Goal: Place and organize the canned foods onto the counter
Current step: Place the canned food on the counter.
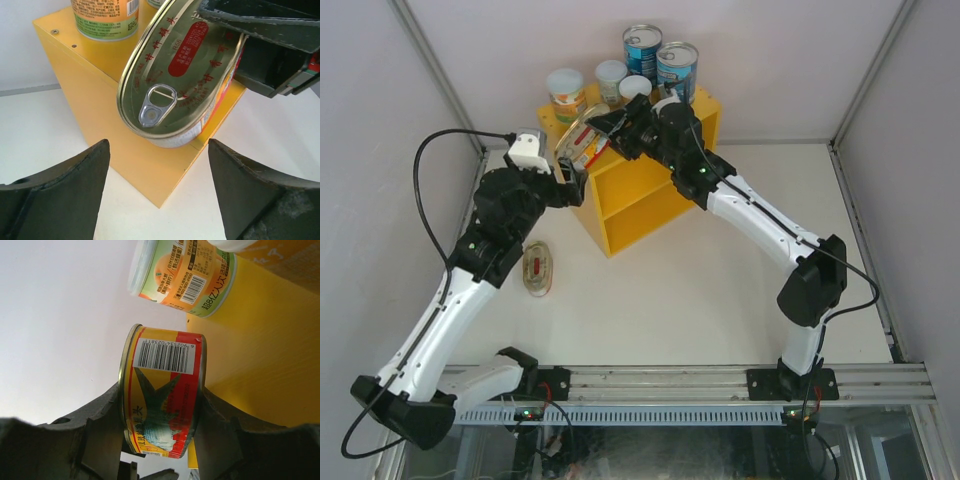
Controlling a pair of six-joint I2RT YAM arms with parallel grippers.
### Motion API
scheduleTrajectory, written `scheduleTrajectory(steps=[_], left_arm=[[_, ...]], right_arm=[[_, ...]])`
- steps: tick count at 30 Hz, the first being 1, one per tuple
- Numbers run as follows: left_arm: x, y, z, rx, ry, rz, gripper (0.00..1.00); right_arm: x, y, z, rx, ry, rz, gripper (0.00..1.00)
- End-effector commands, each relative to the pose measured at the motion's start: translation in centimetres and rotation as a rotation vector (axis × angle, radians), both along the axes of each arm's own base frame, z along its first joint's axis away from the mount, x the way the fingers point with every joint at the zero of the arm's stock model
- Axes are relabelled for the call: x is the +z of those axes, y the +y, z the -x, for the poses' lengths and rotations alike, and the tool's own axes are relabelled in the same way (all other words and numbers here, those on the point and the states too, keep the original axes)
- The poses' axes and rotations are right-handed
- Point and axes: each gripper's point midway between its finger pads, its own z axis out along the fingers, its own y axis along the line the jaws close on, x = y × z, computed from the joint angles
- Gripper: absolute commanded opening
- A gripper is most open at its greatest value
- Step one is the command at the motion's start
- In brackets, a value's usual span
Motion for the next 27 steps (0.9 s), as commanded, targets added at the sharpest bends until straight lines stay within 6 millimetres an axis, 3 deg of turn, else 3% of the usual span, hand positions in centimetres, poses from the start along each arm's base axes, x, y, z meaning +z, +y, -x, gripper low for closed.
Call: scheduleTrajectory(steps=[1,10,27], left_arm=[[2.6,-0.4,-1.1,-0.004,-0.060,0.053,0.82],[4.0,-1.1,-2.7,-0.013,-0.085,0.078,0.77],[5.2,-0.9,-3.8,0.003,-0.112,0.104,0.69]], right_arm=[[5.9,-2.3,0.7,-0.041,-0.114,-0.103,0.09],[4.5,-2.6,0.5,-0.044,-0.089,-0.071,0.20],[1.9,-3.1,0.6,-0.040,-0.025,0.052,0.47]])
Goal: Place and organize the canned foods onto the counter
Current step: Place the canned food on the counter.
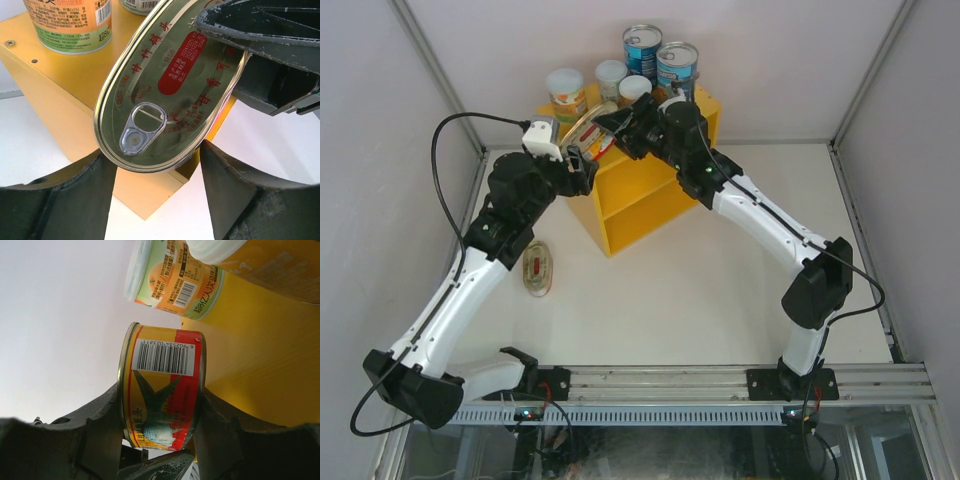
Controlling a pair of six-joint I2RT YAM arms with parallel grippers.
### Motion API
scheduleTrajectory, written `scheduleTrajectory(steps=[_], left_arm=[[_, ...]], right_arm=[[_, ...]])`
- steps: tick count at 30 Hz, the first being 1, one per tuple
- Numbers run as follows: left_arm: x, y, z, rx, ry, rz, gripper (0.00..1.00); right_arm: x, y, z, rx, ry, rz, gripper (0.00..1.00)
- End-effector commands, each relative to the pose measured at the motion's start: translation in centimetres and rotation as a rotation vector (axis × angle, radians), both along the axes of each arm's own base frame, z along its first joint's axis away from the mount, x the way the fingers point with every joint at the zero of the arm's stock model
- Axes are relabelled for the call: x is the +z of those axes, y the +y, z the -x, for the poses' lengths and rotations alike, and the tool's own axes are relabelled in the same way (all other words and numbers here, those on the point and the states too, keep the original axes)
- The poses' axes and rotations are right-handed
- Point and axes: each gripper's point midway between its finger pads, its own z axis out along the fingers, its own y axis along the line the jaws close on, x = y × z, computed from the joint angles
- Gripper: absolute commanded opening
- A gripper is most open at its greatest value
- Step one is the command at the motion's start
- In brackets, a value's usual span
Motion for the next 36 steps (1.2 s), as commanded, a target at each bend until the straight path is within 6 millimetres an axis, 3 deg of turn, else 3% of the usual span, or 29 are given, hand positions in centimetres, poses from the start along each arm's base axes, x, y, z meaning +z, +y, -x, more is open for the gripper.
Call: scheduleTrajectory(steps=[1,8,13,20,36], left_arm=[[5.8,1.6,-0.9,0.075,-0.140,0.076,0.69],[6.2,2.0,-1.1,0.098,-0.150,0.087,0.68],[6.4,1.9,-1.3,0.100,-0.153,0.100,0.67],[6.8,1.4,-1.6,0.081,-0.154,0.113,0.65],[5.7,1.1,-2.0,0.078,-0.124,0.134,0.63]], right_arm=[[1.9,-1.8,0.8,-0.009,-0.039,0.052,0.49],[1.1,-2.1,0.9,-0.009,-0.026,0.099,0.65],[1.3,-2.6,1.0,-0.023,-0.027,0.128,0.70],[1.6,-3.5,1.2,-0.040,-0.030,0.183,0.71],[2.2,-4.8,2.4,-0.038,-0.056,0.252,0.71]])
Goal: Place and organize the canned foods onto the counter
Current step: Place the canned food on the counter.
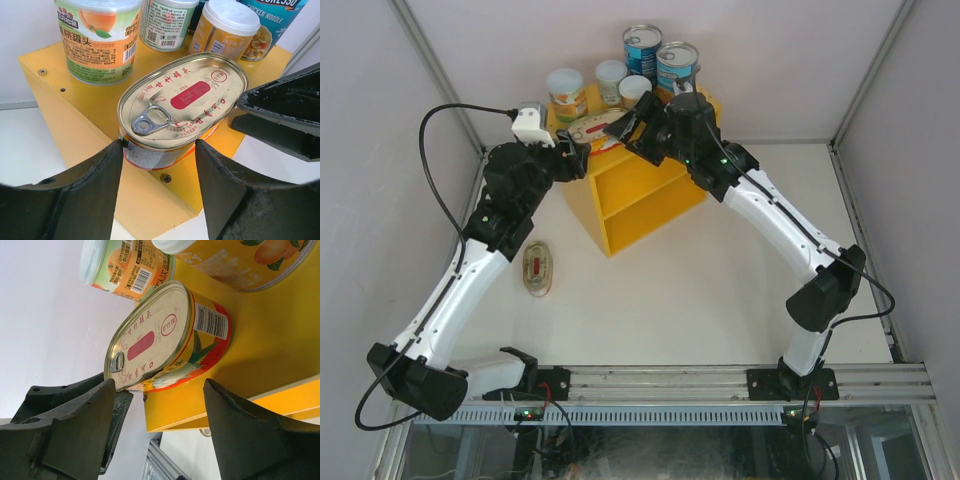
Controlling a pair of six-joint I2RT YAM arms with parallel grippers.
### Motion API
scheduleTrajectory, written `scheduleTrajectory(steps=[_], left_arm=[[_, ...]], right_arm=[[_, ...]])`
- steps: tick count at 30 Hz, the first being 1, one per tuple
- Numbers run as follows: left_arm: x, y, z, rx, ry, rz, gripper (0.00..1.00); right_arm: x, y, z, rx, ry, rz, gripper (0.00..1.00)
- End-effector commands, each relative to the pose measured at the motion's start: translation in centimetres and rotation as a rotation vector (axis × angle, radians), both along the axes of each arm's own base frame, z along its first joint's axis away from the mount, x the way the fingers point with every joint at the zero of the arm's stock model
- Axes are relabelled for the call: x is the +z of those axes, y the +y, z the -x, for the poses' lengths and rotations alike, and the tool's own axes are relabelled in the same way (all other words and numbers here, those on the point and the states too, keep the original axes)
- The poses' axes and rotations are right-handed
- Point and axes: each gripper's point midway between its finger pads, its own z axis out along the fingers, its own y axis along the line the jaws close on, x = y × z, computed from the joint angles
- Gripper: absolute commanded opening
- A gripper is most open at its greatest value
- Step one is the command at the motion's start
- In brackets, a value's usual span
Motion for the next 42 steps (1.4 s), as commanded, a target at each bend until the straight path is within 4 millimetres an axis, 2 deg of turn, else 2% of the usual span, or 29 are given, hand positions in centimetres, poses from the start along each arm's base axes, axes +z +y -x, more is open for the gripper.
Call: scheduleTrajectory(steps=[1,7,13,21,27,42], left_arm=[[3.2,0.1,-0.1,0.005,-0.075,0.060,0.63],[2.9,0.1,-0.2,0.010,-0.068,0.068,0.61],[2.7,0.2,-0.2,0.018,-0.067,0.072,0.61],[2.6,0.4,-0.6,0.031,-0.067,0.066,0.61],[2.3,1.0,-1.1,0.056,-0.062,0.068,0.61],[1.4,1.2,-1.6,0.061,-0.057,0.088,0.61]], right_arm=[[4.0,-1.8,1.4,-0.005,-0.086,-0.004,0.70],[4.4,-1.5,1.3,0.006,-0.095,-0.004,0.62],[4.6,-1.2,0.9,0.012,-0.100,-0.008,0.42],[3.9,-0.3,0.2,0.035,-0.086,0.001,0.25],[3.2,0.4,-0.5,0.049,-0.074,0.007,0.21],[2.8,1.0,-2.2,0.063,-0.066,0.008,0.21]])
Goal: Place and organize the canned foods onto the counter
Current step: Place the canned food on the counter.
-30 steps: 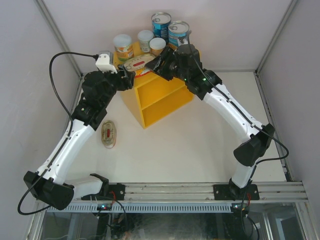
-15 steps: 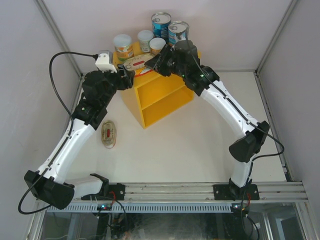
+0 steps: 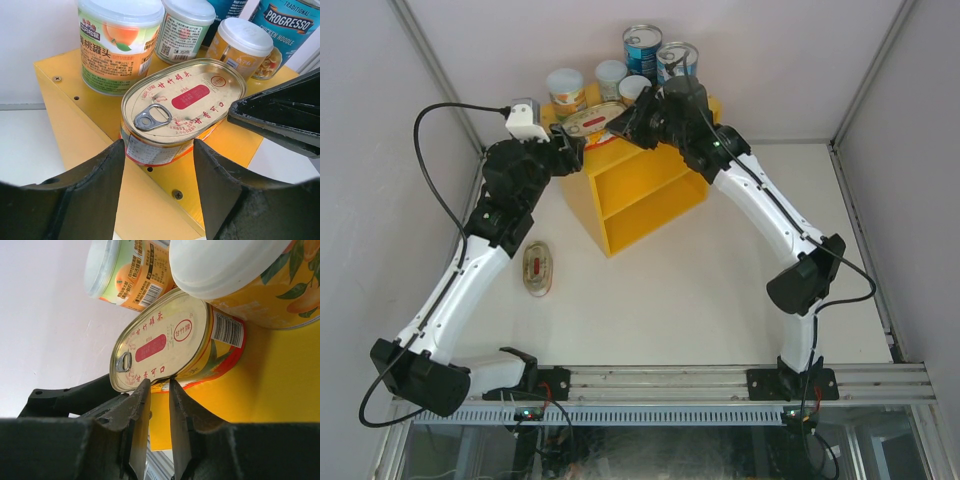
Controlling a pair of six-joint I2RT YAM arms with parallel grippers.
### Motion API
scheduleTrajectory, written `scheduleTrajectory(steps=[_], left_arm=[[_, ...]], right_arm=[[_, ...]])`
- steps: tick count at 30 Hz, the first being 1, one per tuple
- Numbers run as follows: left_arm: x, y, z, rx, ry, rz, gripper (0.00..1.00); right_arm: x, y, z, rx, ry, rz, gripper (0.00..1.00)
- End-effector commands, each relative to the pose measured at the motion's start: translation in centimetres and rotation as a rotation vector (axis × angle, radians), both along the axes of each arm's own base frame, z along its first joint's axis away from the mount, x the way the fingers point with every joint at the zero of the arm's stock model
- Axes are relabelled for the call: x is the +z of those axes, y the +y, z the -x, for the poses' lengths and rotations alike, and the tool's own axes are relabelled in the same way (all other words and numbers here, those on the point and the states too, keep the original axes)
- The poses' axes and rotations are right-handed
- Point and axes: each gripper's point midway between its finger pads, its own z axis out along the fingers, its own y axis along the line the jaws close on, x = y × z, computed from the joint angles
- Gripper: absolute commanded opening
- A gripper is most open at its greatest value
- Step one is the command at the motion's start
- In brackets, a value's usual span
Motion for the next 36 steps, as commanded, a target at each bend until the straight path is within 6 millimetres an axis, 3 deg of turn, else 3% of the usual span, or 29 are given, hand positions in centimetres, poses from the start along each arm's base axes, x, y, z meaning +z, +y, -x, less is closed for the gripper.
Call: scheduleTrajectory(steps=[1,18,36], left_arm=[[1.0,0.2,-0.3,0.012,-0.044,0.036,0.61],[0.5,0.3,-0.9,0.015,-0.036,0.041,0.61],[0.7,0.3,-1.2,0.006,-0.040,0.053,0.61]], right_arm=[[2.0,-0.2,-0.3,0.005,-0.054,-0.025,0.21],[1.0,0.2,-1.4,0.009,-0.036,-0.022,0.21],[1.3,0.1,-1.8,0.005,-0.045,-0.021,0.21]])
